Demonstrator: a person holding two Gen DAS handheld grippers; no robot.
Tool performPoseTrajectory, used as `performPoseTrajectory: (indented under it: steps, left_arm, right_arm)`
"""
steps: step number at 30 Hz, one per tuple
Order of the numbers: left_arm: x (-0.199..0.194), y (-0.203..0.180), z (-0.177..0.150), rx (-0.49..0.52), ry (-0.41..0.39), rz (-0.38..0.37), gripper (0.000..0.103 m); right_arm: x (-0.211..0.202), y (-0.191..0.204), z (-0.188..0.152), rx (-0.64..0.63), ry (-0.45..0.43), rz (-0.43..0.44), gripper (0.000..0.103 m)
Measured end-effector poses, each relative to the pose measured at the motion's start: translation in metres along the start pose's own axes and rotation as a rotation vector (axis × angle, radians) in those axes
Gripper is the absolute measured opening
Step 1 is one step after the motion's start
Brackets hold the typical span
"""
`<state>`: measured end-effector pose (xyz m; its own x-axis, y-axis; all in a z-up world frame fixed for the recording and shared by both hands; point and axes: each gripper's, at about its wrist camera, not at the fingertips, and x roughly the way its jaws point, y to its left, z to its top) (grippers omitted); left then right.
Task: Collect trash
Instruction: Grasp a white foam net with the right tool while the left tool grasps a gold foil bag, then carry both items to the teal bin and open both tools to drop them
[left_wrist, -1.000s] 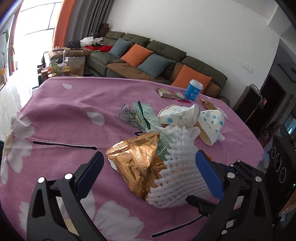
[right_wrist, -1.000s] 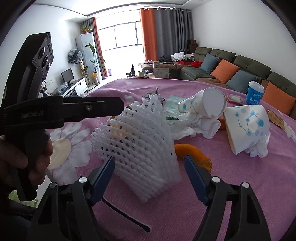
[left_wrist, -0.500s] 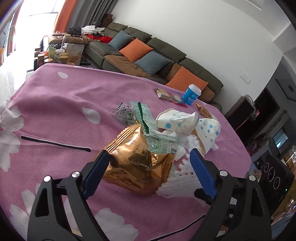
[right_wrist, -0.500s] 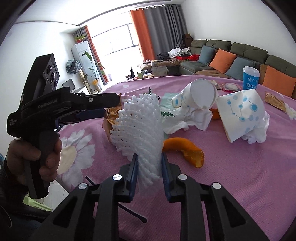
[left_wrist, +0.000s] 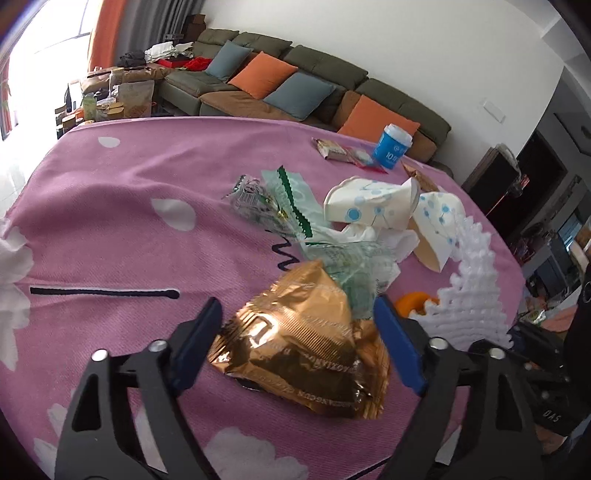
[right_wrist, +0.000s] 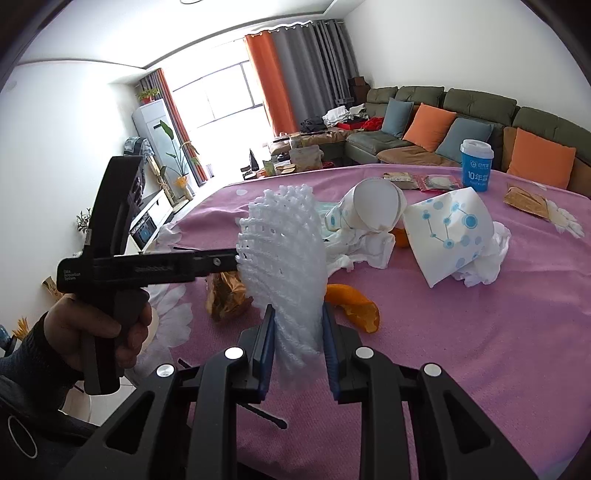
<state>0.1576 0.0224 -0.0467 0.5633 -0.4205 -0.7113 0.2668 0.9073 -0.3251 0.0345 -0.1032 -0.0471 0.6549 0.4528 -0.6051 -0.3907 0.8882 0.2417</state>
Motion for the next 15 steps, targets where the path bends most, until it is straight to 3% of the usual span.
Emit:
performPoseTrajectory:
  steps: [2,4,5,15]
  left_arm:
    - [0.002,-0.002,-0.003,0.022,0.014,-0.018,0.053]
    - [0.002,-0.005,-0.007,0.052,0.016,-0.019,0.049]
    - [0.001,-0.005,-0.009,0.059,0.017,-0.015,0.04]
    - [-0.008,-0.005,-0.023,0.116,0.003,-0.015,0.022]
  right_arm:
    - [-0.002,-0.001,0.0,0.0,-0.005,-0.008,0.022]
    - [-0.004,-0.002,0.001,0.003,-0.01,-0.015,0.022]
    - [-0.005,-0.003,0.001,0.004,-0.013,-0.017,0.022]
    - [-0.007,0.003,0.007,-0.011,-0.038,-0.019,0.022]
